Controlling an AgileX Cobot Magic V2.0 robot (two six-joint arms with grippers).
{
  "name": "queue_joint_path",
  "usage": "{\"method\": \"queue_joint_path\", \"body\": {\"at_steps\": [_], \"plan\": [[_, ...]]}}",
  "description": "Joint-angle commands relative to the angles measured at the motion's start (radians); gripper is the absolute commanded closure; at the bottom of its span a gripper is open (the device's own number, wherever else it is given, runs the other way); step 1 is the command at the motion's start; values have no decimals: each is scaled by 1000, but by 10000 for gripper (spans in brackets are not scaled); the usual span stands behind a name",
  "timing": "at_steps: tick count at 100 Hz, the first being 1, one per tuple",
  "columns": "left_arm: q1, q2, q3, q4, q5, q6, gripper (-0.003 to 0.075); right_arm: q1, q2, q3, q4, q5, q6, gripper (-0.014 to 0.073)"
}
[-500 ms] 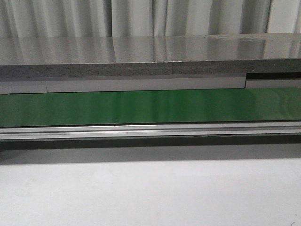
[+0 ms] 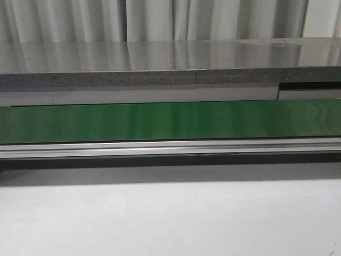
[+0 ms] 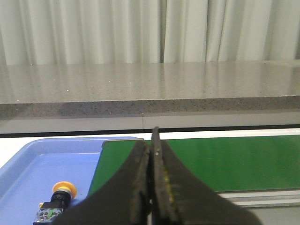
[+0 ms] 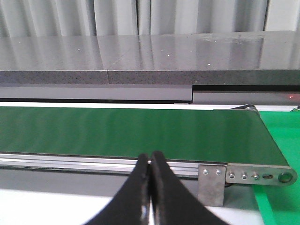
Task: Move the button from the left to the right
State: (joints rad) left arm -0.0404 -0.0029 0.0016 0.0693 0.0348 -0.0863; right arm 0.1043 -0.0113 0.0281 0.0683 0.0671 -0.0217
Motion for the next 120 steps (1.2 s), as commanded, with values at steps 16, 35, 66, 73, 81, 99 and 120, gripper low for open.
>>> {"method": "queue_joint_path", "body": {"at_steps": [16,35,66,73,81,99,120], "plan": [[-8,5,-126,0,43,-8,741,0,-17,-17,-5,-78,-2,683],[-8,150,-365,5,289,-8,741,0,-17,-17,-5,-78,-2,683],[-8,511,-729,15,839,-8,741,0,-17,-17,-5,-78,-2,683],[-8,568,-766,4,849,-8,741,0,-17,-17,-5,-78,-2,683],[-8,612,-780,-22,847,-8,741,0,-17,-17,-5,-78,-2,683],[-8,679,-780,-52,847,-8,741,0,-17,-17,-5,-78,-2,683],[-8,714,-780,-46,840,-8,740,0,-17,-17,-5,-78,-2,683]]}}
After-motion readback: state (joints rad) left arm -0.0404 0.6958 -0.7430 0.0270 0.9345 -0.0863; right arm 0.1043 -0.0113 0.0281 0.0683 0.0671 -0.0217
